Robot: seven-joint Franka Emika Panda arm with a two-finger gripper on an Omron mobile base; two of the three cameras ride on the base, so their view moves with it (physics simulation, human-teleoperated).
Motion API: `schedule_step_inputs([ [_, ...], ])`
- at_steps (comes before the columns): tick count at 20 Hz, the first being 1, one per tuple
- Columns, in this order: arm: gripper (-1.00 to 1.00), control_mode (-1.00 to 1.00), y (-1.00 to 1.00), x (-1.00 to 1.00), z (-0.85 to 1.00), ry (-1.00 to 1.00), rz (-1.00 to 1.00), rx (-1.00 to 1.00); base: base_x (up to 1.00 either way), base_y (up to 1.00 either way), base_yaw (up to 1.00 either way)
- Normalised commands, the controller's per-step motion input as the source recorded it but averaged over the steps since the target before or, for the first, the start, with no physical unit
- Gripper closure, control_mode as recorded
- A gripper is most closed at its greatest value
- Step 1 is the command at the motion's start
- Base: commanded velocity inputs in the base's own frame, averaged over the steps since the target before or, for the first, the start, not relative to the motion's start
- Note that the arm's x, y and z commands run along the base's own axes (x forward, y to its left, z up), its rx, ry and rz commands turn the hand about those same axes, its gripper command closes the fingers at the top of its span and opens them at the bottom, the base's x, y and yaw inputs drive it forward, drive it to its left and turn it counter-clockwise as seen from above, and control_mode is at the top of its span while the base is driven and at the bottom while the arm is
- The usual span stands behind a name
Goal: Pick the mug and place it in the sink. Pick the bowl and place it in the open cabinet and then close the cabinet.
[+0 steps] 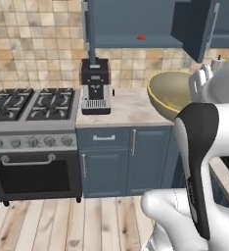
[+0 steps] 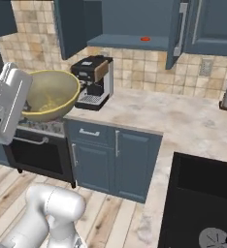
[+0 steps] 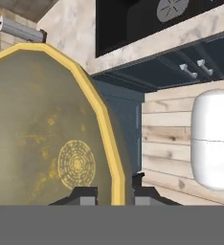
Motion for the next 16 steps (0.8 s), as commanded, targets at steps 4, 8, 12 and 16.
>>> schedule_step_inputs([
  [4,1.0,1.0,0.0,0.0,0.0,0.0,0.0,0.0,0.82,0.0,0.09],
  [8,1.0,1.0,0.0,0.0,0.0,0.0,0.0,0.0,1.0,-0.01,0.0],
  [12,1.0,1.0,0.0,0.0,0.0,0.0,0.0,0.0,0.84,-0.31,0.0],
  [16,1.0,1.0,0.0,0.0,0.0,0.0,0.0,0.0,0.54,-0.26,-0.02],
])
